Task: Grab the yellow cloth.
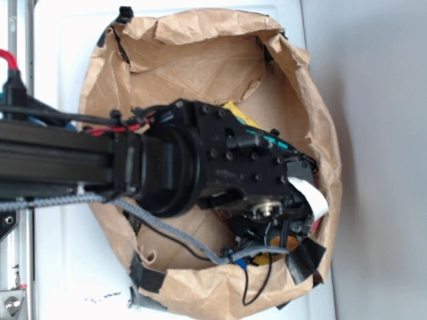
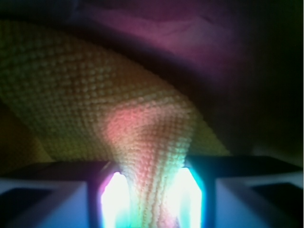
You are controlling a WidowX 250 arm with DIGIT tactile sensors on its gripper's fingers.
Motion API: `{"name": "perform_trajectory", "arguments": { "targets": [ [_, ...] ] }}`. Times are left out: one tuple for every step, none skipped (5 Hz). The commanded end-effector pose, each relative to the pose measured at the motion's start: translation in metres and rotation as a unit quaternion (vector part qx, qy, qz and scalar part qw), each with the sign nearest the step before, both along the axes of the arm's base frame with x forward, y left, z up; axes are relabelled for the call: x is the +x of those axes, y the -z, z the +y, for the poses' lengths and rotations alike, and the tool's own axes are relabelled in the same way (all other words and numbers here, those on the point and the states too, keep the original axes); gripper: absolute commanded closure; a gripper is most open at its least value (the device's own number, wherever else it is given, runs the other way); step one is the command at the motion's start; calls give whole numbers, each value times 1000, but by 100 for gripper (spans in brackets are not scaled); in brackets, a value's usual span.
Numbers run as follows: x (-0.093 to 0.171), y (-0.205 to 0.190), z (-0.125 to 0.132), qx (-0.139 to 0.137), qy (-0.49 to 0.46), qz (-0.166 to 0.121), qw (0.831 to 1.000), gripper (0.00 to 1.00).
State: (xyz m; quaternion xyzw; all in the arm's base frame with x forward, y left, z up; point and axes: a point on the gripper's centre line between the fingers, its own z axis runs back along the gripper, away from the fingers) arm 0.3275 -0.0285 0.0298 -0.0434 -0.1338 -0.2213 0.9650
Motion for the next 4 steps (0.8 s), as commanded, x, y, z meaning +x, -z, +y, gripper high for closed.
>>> {"name": "perform_trajectory", "arguments": {
  "targets": [
    [-26, -90, 17, -74, 0, -67, 995, 100],
    [-58, -122, 25, -103, 9, -78, 992, 100],
    [-83, -136, 31, -81, -15, -58, 995, 100],
    [-99, -143, 40, -85, -28, -4, 996, 100]
  ]
}}
